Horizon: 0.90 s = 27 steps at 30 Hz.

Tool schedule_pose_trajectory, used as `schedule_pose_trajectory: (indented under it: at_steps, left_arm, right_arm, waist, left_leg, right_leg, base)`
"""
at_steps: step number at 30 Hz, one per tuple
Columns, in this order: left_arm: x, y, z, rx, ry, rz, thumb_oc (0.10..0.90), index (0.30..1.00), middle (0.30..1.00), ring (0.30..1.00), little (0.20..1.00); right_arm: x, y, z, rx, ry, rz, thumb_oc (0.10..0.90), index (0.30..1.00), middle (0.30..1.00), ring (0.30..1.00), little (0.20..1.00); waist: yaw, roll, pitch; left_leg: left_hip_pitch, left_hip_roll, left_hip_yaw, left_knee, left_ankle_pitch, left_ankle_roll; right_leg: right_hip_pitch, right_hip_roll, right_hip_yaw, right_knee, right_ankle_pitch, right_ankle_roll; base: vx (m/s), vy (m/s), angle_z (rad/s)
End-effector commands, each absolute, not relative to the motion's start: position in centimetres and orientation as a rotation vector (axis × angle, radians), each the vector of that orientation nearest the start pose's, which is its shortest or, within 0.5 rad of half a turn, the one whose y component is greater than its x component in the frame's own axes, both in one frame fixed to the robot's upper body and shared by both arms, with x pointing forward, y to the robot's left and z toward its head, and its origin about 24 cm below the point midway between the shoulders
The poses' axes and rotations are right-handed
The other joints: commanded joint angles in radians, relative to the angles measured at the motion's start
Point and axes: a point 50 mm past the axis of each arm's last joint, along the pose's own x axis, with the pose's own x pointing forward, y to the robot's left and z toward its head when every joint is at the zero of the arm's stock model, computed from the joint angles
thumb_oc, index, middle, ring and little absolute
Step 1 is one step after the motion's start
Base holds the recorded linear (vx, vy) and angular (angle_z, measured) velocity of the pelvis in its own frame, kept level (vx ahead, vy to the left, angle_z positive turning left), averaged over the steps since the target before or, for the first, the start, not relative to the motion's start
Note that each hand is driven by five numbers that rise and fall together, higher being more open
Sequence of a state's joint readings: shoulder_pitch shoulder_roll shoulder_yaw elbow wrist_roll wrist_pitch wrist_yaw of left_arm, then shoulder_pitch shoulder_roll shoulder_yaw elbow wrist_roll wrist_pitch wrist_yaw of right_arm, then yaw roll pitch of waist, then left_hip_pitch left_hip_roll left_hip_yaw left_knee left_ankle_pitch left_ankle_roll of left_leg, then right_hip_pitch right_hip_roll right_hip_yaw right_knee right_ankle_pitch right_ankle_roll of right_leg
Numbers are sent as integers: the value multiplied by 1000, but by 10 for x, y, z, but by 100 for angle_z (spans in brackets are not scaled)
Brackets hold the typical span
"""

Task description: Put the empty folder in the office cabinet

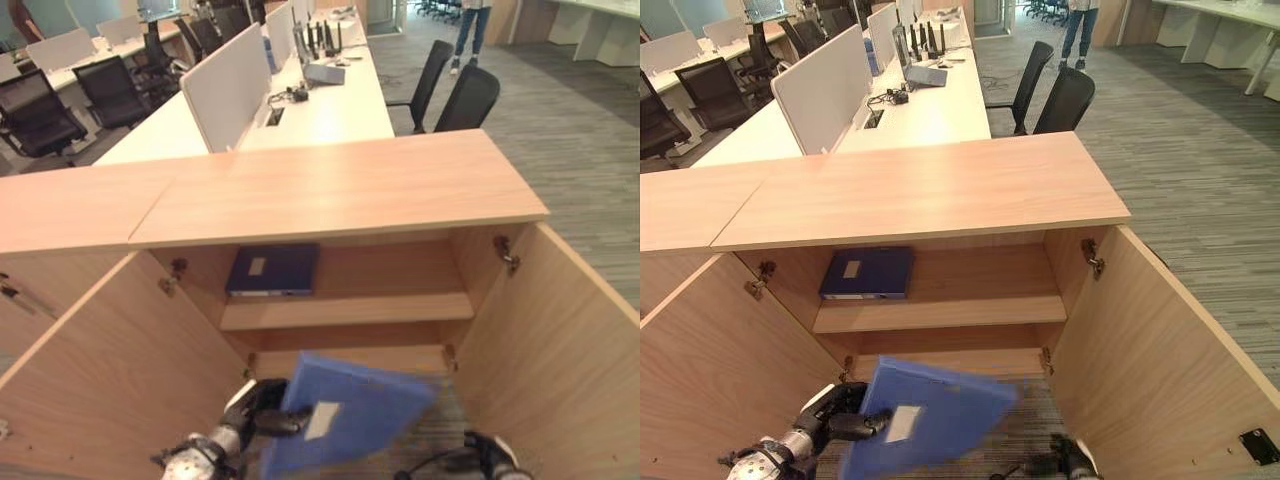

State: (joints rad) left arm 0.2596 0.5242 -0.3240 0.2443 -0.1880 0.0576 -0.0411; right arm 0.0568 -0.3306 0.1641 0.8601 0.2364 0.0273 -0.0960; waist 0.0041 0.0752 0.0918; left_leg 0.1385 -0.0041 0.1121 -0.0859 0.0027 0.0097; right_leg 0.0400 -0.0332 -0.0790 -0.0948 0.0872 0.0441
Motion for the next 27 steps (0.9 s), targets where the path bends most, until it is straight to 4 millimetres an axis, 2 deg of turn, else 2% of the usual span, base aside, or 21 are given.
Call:
schedule_pose_trajectory:
  at_steps: [1, 4, 5, 6, 8, 10, 12, 13, 14, 15, 19, 23, 27]
  left_arm:
    - [170, 226, -43, 429, 473, -168, 400, 300, 300, 300, 300]
    - [166, 238, -41, 531, 466, -106, 400, 300, 300, 300, 300]
    - [168, 244, -36, 621, 439, -75, 400, 300, 300, 300, 300]
    - [168, 244, -37, 622, 440, -75, 400, 300, 300, 300, 300]
    - [170, 252, -28, 709, 403, -37, 400, 300, 300, 300, 300]
    - [177, 252, -16, 744, 333, -31, 400, 300, 300, 300, 300]
    - [179, 249, -13, 726, 313, -38, 400, 300, 300, 300, 300]
    - [181, 246, -10, 703, 296, -48, 400, 300, 300, 300, 300]
    - [186, 237, -3, 633, 252, -86, 400, 300, 300, 300, 300]
    - [186, 237, -3, 632, 253, -85, 400, 300, 300, 300, 300]
    - [197, 221, 12, 513, 171, -158, 400, 300, 300, 300, 300]
    - [206, 213, 27, 505, 99, -198, 400, 300, 300, 300, 300]
    - [214, 205, 49, 475, -1, -254, 400, 300, 300, 300, 300]
  right_arm:
    - [164, -246, -109, -267, 806, -159, 800, 900, 900, 900, 900]
    - [174, -248, -93, -351, 722, -131, 800, 900, 900, 900, 900]
    - [178, -255, -85, -450, 686, -122, 800, 900, 900, 900, 900]
    - [178, -255, -85, -451, 687, -122, 800, 900, 900, 900, 900]
    - [189, -264, -65, -611, 596, -111, 800, 900, 900, 900, 900]
    - [203, -269, -45, -746, 490, -109, 800, 900, 900, 900, 900]
    - [210, -268, -37, -773, 448, -100, 800, 900, 900, 900, 900]
    - [215, -264, -32, -783, 417, -83, 800, 900, 900, 900, 900]
    - [226, -252, -22, -790, 353, -11, 800, 900, 900, 900, 900]
    - [226, -252, -22, -790, 352, -10, 800, 900, 900, 900, 900]
    - [243, -219, -14, -779, 269, 159, 800, 900, 900, 900, 900]
    - [254, -196, -6, -787, 199, 257, 800, 900, 900, 900, 900]
    - [265, -171, 12, -811, 95, 375, 800, 900, 900, 900, 900]
  waist:
    - [-10, -58, -12]
    - [-6, -60, -8]
    - [0, -62, -8]
    - [-1, -62, -8]
    - [3, -62, -7]
    - [5, -60, -5]
    - [6, -59, -4]
    - [7, -59, -3]
    - [9, -59, -3]
    - [9, -59, -2]
    - [15, -59, -3]
    - [19, -59, -5]
    - [24, -59, -7]
  left_leg:
    - [-32, -14, -86, -1, -70, -33]
    - [-33, -15, -89, -1, -69, -32]
    - [-34, -14, -90, -1, -68, -31]
    - [-34, -14, -91, -1, -68, -31]
    - [-34, -14, -93, -1, -69, -31]
    - [-35, -14, -94, -1, -69, -31]
    - [-36, -14, -94, -1, -68, -31]
    - [-36, -14, -93, -1, -68, -31]
    - [-37, -13, -91, -1, -67, -31]
    - [-37, -13, -91, -1, -67, -31]
    - [-37, -11, -89, -1, -63, -33]
    - [-33, -10, -89, -1, -63, -35]
    - [-32, -9, -89, -1, -61, -38]
  right_leg:
    - [82, -53, -30, 8, -103, 87]
    - [83, -53, -34, 8, -104, 85]
    - [84, -54, -38, 8, -103, 84]
    - [84, -54, -38, 8, -104, 84]
    - [85, -54, -41, 8, -105, 83]
    - [85, -55, -44, 8, -105, 84]
    - [85, -55, -44, 8, -104, 83]
    - [85, -55, -44, 8, -104, 83]
    - [84, -57, -43, 8, -102, 83]
    - [84, -57, -43, 8, -102, 83]
    - [84, -59, -42, 8, -100, 82]
    - [87, -59, -44, 8, -101, 82]
    - [90, -60, -48, 8, -103, 82]
  base:
    - [-23, 1, 11]
    - [-12, 2, 4]
    - [0, 0, 0]
    - [-5, -10, 3]
    - [-2, -2, 4]
    - [0, 0, 0]
    - [0, 0, 0]
    - [0, 0, 0]
    - [0, 0, 0]
    - [0, 0, 0]
    - [-5, -2, -2]
    - [0, 0, 0]
    - [-1, -13, 3]
